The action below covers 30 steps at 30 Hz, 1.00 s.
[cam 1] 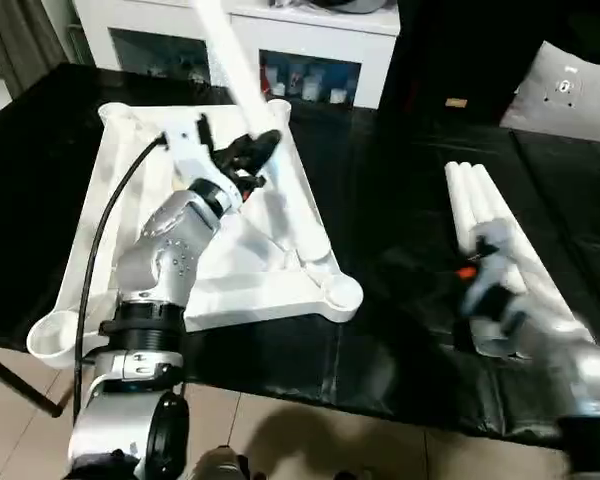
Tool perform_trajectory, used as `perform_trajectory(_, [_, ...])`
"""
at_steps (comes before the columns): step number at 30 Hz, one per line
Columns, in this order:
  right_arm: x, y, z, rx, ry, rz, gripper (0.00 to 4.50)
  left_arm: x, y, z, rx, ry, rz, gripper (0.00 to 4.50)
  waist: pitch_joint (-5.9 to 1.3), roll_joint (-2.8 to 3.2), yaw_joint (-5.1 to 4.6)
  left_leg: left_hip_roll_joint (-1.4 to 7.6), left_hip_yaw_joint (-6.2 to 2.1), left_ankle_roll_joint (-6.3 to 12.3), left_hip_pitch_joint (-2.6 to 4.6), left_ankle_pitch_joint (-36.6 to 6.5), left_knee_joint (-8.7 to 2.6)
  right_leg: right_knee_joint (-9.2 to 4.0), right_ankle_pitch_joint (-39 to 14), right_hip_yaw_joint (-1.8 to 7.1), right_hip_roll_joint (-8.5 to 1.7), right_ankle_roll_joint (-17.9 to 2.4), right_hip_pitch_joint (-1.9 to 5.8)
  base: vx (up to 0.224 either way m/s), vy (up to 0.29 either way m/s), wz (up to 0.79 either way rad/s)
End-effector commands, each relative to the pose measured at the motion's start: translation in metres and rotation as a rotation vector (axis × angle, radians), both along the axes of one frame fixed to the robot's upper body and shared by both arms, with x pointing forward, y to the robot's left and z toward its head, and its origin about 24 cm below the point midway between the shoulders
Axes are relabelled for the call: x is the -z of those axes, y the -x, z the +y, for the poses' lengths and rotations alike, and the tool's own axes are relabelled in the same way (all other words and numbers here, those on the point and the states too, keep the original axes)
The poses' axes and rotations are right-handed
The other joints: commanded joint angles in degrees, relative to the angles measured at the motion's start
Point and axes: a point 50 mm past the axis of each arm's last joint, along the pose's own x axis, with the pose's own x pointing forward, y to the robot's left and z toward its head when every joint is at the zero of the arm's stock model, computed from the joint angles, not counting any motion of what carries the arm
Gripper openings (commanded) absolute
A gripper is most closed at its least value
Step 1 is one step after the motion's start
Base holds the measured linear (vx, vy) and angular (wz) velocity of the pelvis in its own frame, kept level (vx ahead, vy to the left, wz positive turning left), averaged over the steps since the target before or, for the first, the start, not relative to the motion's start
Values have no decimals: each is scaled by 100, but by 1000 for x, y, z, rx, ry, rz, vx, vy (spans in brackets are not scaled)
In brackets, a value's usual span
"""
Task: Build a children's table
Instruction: Insert table leg to table base
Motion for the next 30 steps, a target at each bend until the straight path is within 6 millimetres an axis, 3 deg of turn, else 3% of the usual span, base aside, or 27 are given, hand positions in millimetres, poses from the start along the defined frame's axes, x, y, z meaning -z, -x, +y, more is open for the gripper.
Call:
perform_trajectory(1, [-19,-2,-2,-34,-60,-60,450,-2,4,-7,60,-42,-20,177,-554,-7,33,214,-11,43,148,-997,-376,-426,-706,206,-448,-1225,322,0,0,0])
perform_trajectory(3, [-25,-2,-1,-55,-89,-73,450,-3,5,-9,78,-55,-29,177,-555,10,37,221,-15,83,151,-968,-373,-422,-716,201,-442,-1261,317,0,0,0])
perform_trajectory(8, [-36,0,8,-183,-97,-84,450,-10,9,-14,130,-42,-52,177,-560,-35,36,231,-8,111,144,-869,-370,-398,-589,190,-439,-1332,323,0,0,0])
perform_trajectory(13, [-41,-2,16,-243,-115,-79,450,-19,12,-16,166,-1,-76,177,-559,-35,53,221,-3,98,145,-891,-363,-407,-783,190,-448,-1306,311,0,0,0])
perform_trajectory(22, [-43,-6,18,-251,-106,-60,450,-29,16,-18,210,30,-106,175,-561,-35,88,223,-1,42,147,-871,-366,-412,-869,192,-443,-1220,297,0,0,0])
perform_trajectory(30, [-47,-6,24,-290,-116,-75,450,-37,29,-30,354,32,-156,175,-560,-18,95,222,1,2,149,-902,-369,-407,-848,193,-436,-1230,291,0,0,0])
